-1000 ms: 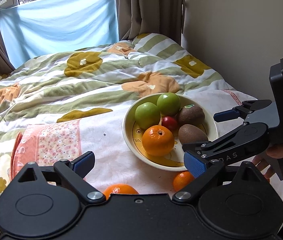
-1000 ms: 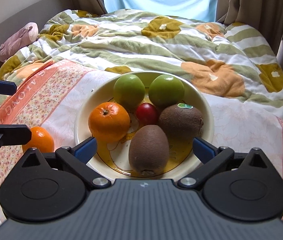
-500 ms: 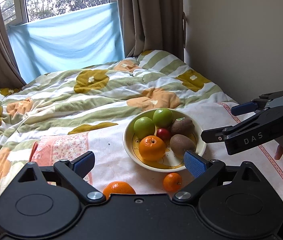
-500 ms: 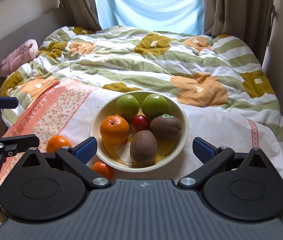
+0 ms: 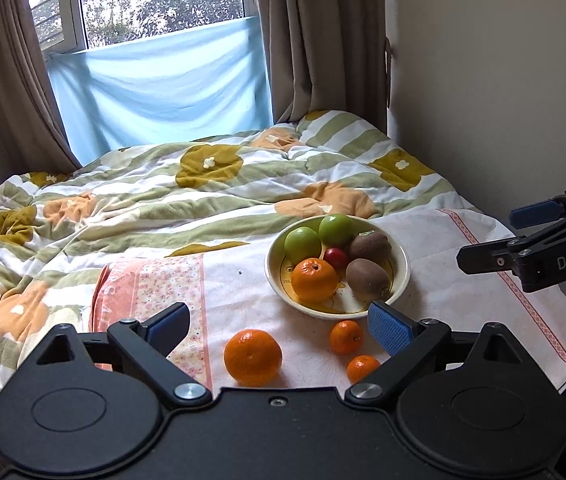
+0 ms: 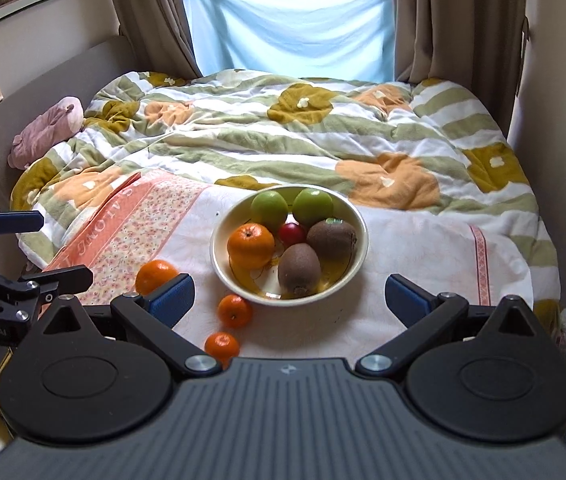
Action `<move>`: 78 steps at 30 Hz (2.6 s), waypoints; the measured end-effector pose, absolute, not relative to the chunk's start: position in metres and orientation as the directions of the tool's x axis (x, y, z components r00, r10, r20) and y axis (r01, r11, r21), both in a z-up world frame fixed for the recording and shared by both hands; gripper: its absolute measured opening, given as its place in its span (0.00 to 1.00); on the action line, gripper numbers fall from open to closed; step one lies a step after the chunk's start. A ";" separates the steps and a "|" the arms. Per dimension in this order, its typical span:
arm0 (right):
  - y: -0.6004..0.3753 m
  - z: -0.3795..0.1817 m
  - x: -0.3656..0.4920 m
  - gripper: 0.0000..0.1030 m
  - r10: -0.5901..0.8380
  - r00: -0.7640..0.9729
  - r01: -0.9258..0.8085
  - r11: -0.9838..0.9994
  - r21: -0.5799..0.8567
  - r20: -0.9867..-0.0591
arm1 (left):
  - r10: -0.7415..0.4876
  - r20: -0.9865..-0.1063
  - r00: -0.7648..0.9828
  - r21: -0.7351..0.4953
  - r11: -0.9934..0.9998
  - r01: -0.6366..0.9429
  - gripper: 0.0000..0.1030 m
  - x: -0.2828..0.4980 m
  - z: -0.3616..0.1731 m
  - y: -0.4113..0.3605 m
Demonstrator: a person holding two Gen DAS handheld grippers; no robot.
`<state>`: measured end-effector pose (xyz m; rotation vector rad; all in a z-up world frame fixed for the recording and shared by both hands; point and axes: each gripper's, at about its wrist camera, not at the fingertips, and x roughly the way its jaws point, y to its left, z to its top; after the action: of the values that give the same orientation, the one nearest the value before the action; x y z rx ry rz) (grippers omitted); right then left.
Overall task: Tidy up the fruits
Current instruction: 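Withdraw both tools from the bowl toward the loose oranges and tangerines, then grasp a large orange with the left gripper while the right grasps a tangerine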
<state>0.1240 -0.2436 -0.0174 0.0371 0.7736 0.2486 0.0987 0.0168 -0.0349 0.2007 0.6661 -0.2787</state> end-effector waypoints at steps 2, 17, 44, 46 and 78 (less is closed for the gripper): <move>-0.242 -0.018 0.117 1.00 0.235 0.684 -0.186 0.972 0.146 -0.690 | -0.192 -0.634 0.749 0.101 0.940 0.326 0.95 0.095 -0.035 0.020; -0.187 -0.064 0.097 1.00 0.131 0.663 0.019 0.981 0.193 -0.737 | -0.273 -0.699 0.661 0.121 0.866 0.486 0.95 0.124 -0.083 0.045; -0.137 -0.146 0.134 0.94 -0.014 0.570 0.198 0.973 0.120 -0.822 | -0.263 -0.799 0.540 0.176 0.758 0.628 0.68 0.201 -0.185 0.033; -0.138 -0.148 0.135 0.94 -0.014 0.565 0.204 0.971 0.123 -0.825 | -0.267 -0.800 0.537 0.171 0.757 0.631 0.66 0.203 -0.186 0.034; -0.125 -0.169 0.161 0.59 0.006 0.529 0.158 0.982 0.106 -0.849 | -0.261 -0.797 0.545 0.135 0.802 0.582 0.65 0.174 -0.181 0.065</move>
<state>0.1611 -0.1252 -0.1693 0.1784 1.0107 -0.0913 0.1737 0.0651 -0.1805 0.4126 0.8584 -0.5171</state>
